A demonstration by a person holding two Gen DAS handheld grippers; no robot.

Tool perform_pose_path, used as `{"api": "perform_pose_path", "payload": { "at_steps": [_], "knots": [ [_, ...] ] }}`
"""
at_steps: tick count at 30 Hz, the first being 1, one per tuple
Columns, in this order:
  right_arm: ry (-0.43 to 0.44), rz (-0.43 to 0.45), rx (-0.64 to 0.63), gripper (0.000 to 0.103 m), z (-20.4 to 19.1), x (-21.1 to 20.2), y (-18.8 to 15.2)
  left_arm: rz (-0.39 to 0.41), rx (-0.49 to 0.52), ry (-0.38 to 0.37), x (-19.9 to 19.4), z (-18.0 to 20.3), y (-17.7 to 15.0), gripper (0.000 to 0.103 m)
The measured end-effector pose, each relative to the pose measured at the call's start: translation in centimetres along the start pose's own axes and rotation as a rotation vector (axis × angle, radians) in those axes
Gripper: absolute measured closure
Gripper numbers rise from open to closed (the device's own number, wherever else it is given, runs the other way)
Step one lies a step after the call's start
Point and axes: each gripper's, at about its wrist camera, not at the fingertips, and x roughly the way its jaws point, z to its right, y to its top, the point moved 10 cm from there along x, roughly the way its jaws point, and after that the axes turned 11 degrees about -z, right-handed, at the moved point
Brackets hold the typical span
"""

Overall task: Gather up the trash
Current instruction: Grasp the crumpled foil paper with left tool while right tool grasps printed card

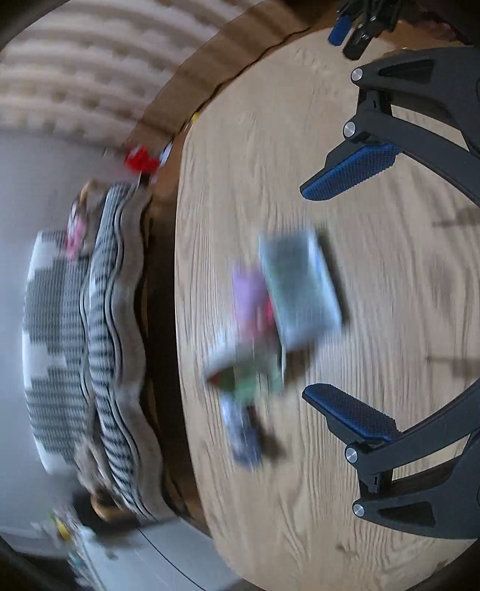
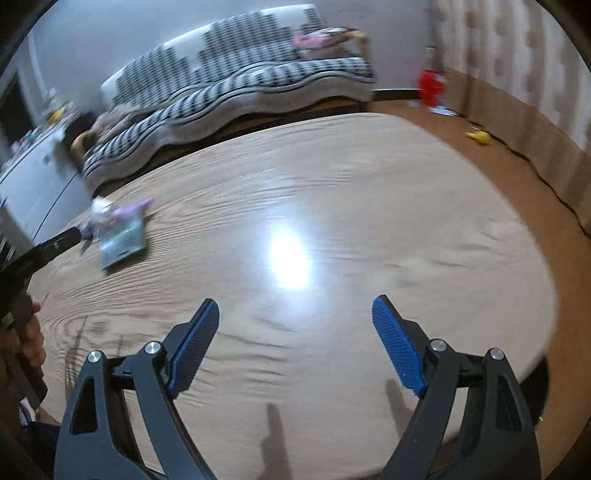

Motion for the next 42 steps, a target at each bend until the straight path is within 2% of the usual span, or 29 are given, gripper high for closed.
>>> {"api": "perform_pose_path", "payload": {
  "at_steps": [6, 10, 13, 19, 25, 26, 27, 28, 29, 30, 31, 35, 38, 42],
  "knots": [
    [0.064, -0.056, -0.139, 0.021, -10.8, 4.2, 1.5, -0.037, -0.056, 0.058, 1.7, -9.9, 0.7, 0.007],
    [0.059, -0.077, -0.241, 0.021, -15.2, 6.4, 1.6, -0.054, -0.025, 0.053, 3.4, -14.1, 2.6, 0.007],
    [0.071, -0.106, -0.294, 0.021, -17.1, 8.0, 1.3, -0.090, 0.052, 0.012, 5.7, -14.9, 4.3, 0.007],
    [0.086, -0.130, -0.365, 0.021, -18.3, 9.6, 0.9, -0.161, 0.248, 0.003, 10.2, -13.8, 6.2, 0.007],
    [0.105, -0.131, -0.411, 0.021, -19.1, 10.8, 2.1, -0.168, 0.384, 0.014, 12.3, -12.4, 6.3, 0.007],
    [0.114, -0.133, -0.410, 0.021, -19.3, 10.9, 2.2, -0.145, 0.384, 0.007, 12.2, -12.2, 6.3, 0.008],
    [0.122, -0.136, -0.406, 0.021, -19.4, 11.2, 2.4, -0.143, 0.382, 0.003, 12.1, -12.1, 6.2, 0.015],
    [0.136, -0.139, -0.400, 0.021, -19.5, 11.4, 2.7, -0.137, 0.372, -0.020, 11.8, -11.9, 6.1, 0.032],
    [0.151, -0.142, -0.401, 0.021, -19.5, 11.5, 3.0, -0.132, 0.365, -0.036, 11.5, -11.5, 5.9, 0.044],
    [0.162, -0.143, -0.403, 0.021, -19.7, 11.6, 3.0, -0.128, 0.359, -0.032, 11.3, -11.4, 5.8, 0.068],
    [0.171, -0.144, -0.402, 0.021, -19.8, 11.9, 3.3, -0.127, 0.355, -0.023, 11.1, -11.4, 5.6, 0.075],
    [0.228, -0.146, -0.372, 0.019, -20.5, 12.9, 4.9, -0.126, 0.362, -0.007, 9.8, -11.0, 3.6, 0.077],
    [0.303, -0.161, -0.357, 0.019, -21.9, 13.5, 6.2, -0.125, 0.339, -0.008, 8.3, -11.1, 1.4, 0.077],
    [0.314, -0.155, -0.403, 0.015, -23.6, 14.4, 7.5, -0.129, 0.312, -0.031, 6.1, -11.2, -1.8, 0.077]
  ]
}}
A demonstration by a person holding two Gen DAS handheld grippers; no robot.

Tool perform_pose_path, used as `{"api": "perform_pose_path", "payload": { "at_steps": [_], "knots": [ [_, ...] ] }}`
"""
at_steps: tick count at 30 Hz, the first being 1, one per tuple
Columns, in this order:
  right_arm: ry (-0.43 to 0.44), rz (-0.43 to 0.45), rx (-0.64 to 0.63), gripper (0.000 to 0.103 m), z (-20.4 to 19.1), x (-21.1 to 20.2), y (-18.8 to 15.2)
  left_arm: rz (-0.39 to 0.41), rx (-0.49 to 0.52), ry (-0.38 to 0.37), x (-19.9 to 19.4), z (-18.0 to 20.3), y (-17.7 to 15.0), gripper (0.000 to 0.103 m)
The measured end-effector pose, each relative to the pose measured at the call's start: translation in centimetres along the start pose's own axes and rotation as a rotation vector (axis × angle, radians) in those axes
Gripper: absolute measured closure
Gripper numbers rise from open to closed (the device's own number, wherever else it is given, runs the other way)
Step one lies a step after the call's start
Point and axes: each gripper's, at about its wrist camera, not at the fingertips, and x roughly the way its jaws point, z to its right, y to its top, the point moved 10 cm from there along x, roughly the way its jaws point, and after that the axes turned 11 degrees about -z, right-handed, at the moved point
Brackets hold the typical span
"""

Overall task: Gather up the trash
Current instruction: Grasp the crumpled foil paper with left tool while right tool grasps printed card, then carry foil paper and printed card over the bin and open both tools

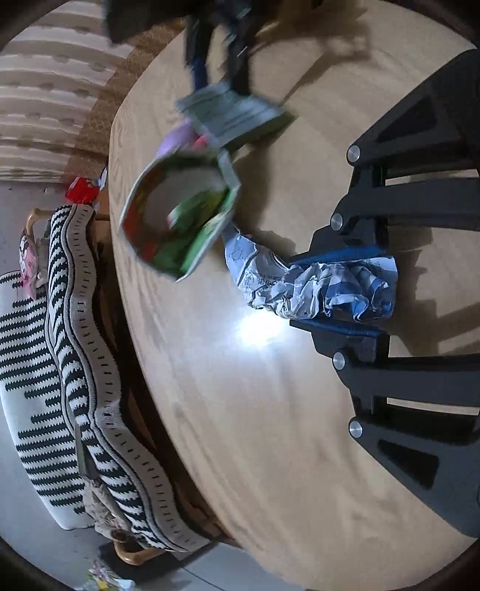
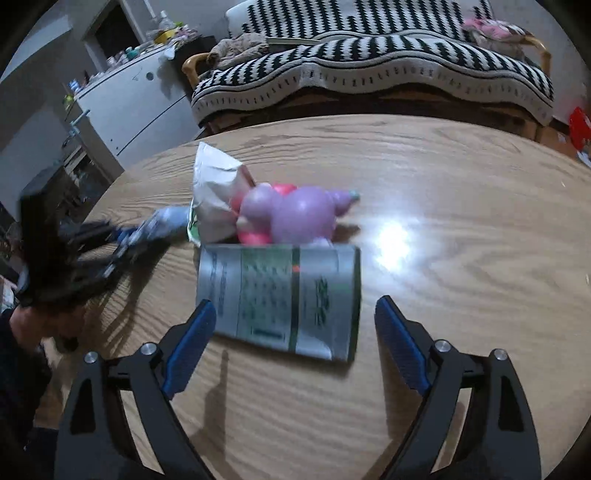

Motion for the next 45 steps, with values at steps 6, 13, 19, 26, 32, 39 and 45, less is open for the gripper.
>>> {"api": "perform_pose_path", "payload": {
  "at_steps": [6, 13, 19, 26, 32, 39, 45],
  "knots": [
    [0.081, -0.008, 0.018, 0.059, -0.7, 0.0, 0.1, 0.007, -0.040, -0.008, -2.2, 1.0, -2.8, 0.077],
    [0.292, -0.006, 0.075, 0.091, -3.6, -2.8, -2.5, 0.011, -0.125, 0.006, -3.8, 1.7, -3.5, 0.077],
    [0.209, 0.081, 0.053, 0.092, -4.4, -9.1, -6.0, 0.050, -0.164, -0.013, -6.4, 3.7, -2.6, 0.077],
    [-0.105, 0.217, 0.101, 0.092, 1.7, -18.7, -13.0, 0.065, -0.072, -0.097, -8.7, 14.2, 0.6, 0.077],
    [-0.326, 0.261, 0.290, 0.092, 11.5, -25.4, -21.4, 0.086, 0.099, -0.179, -9.5, 27.6, 3.3, 0.077],
    [-0.461, 0.295, 0.581, 0.092, 22.6, -31.6, -33.0, 0.094, 0.286, -0.281, -8.5, 44.5, 4.2, 0.077],
    [-0.535, 0.297, 0.827, 0.092, 29.2, -35.4, -43.3, 0.032, 0.387, -0.408, -6.3, 57.5, 2.4, 0.077]
  ]
}}
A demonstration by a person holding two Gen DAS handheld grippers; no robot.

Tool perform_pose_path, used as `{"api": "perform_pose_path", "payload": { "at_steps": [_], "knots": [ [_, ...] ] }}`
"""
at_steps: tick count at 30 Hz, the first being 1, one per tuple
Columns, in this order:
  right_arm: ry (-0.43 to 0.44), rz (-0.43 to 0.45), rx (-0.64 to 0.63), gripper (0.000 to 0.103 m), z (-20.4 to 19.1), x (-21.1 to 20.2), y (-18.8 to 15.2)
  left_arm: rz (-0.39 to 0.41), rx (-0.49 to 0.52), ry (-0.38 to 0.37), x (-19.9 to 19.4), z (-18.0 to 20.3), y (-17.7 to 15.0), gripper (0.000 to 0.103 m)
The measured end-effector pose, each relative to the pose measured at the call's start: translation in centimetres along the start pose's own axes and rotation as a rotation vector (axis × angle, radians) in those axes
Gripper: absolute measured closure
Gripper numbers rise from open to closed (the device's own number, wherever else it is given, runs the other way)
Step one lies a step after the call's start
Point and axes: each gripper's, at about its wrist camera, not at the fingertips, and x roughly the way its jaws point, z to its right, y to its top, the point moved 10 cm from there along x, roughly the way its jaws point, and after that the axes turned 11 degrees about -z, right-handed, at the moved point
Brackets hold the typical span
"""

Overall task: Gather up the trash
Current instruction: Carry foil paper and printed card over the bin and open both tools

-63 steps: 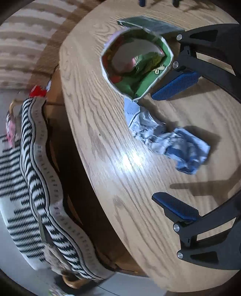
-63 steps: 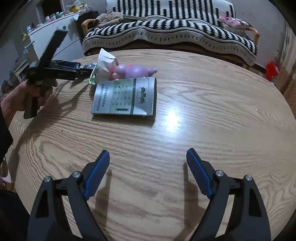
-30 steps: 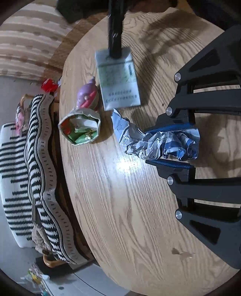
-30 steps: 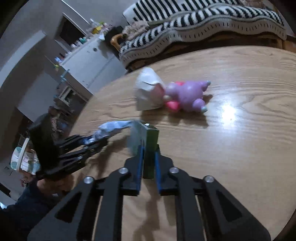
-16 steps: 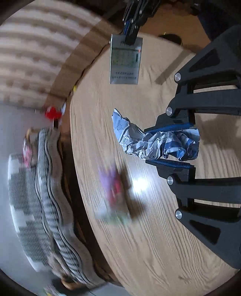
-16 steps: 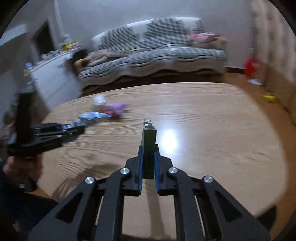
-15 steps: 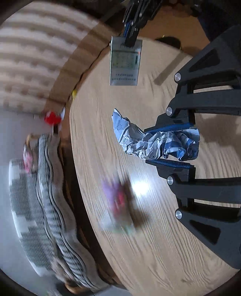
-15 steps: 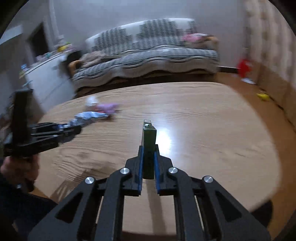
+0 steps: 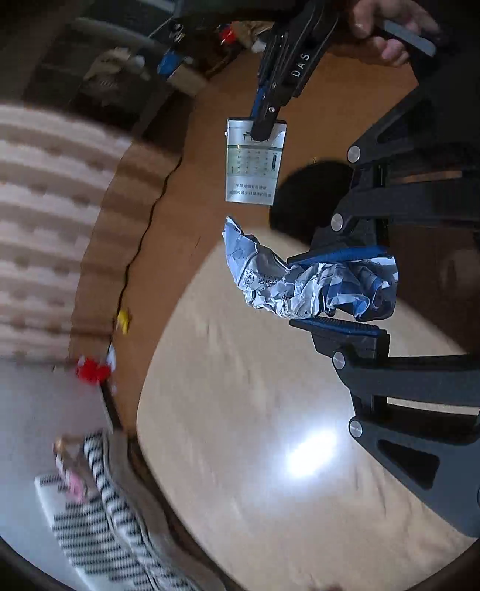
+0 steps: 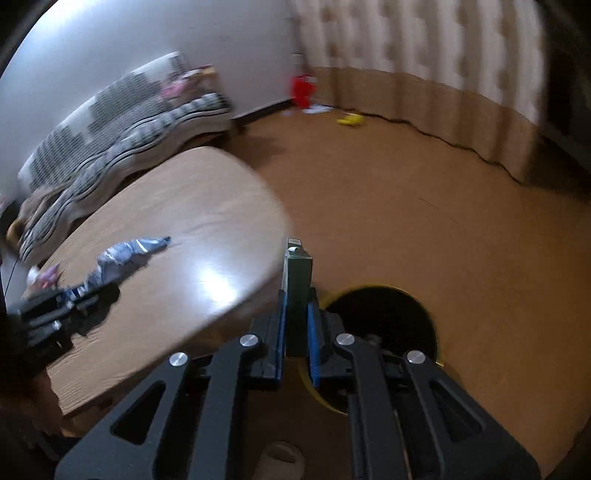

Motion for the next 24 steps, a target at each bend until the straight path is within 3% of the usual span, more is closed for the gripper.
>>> {"api": "perform_pose_path", "payload": {
  "at_steps": [5, 9, 14, 24],
  "knots": [
    [-0.050, -0.032, 0.128, 0.092, 7.2, 0.5, -1.5, -0.059, 0.079, -0.069, 5.3, 7.2, 0.2, 0.077],
    [-0.053, -0.074, 0.181, 0.092, 10.9, 1.6, -2.6, -0.102, 0.108, -0.087, 8.4, 9.3, 0.1, 0.077],
    [-0.050, -0.106, 0.198, 0.092, 11.9, 2.9, -2.7, -0.146, 0.098, -0.103, 11.8, 9.6, 1.3, 0.077],
    [-0.059, -0.135, 0.210, 0.092, 11.4, 4.3, -2.2, -0.181, 0.122, -0.128, 14.1, 10.2, 1.9, 0.076]
  ]
}}
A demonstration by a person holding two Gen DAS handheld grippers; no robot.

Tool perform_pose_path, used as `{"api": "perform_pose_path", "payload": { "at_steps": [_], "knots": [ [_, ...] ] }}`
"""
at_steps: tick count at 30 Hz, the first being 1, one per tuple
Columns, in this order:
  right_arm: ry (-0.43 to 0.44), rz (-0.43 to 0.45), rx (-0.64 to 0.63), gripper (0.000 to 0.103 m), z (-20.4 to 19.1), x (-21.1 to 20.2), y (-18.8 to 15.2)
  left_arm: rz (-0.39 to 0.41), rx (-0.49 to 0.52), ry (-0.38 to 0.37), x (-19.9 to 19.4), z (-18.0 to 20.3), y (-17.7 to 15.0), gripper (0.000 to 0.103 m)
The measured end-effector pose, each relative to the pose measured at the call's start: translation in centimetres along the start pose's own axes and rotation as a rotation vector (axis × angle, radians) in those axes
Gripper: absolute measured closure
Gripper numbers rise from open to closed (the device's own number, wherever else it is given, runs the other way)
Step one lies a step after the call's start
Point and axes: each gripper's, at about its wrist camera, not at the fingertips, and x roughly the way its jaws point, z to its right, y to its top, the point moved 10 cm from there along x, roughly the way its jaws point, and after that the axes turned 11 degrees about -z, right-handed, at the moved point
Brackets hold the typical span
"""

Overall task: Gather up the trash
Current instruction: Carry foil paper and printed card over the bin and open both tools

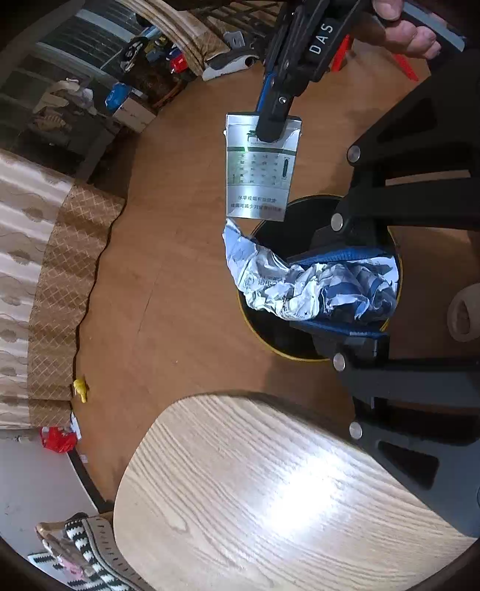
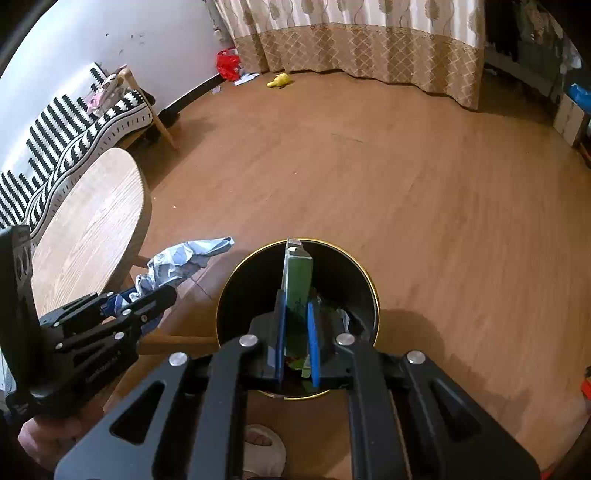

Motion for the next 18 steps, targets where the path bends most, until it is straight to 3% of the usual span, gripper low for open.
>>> {"api": "perform_pose_path", "payload": {
  "at_steps": [2, 3, 4, 7, 10, 11, 12, 13, 18],
  "knots": [
    [-0.002, 0.002, 0.004, 0.092, -0.4, -0.1, -0.1, -0.010, 0.001, -0.017, 0.5, 0.7, -0.1, 0.062],
    [-0.002, 0.001, 0.002, 0.092, -0.4, 0.0, -0.1, -0.007, -0.001, -0.015, 0.5, 0.7, 0.0, 0.046],
    [-0.004, -0.003, 0.002, 0.092, -0.3, 0.0, -0.1, 0.000, 0.003, -0.030, 0.4, 1.0, 0.1, 0.038],
    [-0.009, -0.009, 0.024, 0.092, -0.2, 0.0, -0.5, 0.018, 0.021, -0.018, -0.1, 1.6, 0.2, 0.025],
    [0.010, -0.002, 0.045, 0.089, 0.0, -0.2, -0.1, 0.023, 0.014, -0.051, -0.5, 2.2, 0.4, 0.022],
    [0.012, -0.001, 0.047, 0.082, -0.1, -0.2, 0.0, 0.025, 0.007, -0.068, -0.7, 2.3, 0.4, 0.020],
    [0.012, 0.001, 0.048, 0.052, -0.1, -0.2, 0.0, 0.028, 0.001, -0.078, -0.9, 2.3, 0.4, 0.017],
    [0.010, 0.011, 0.049, 0.030, -0.1, -0.3, 0.1, 0.033, -0.003, -0.081, -1.1, 2.2, 0.5, 0.016],
    [0.010, 0.059, 0.058, 0.029, -0.4, -1.3, 0.3, 0.069, -0.041, -0.106, -3.4, 1.8, 0.4, 0.010]
  ]
}}
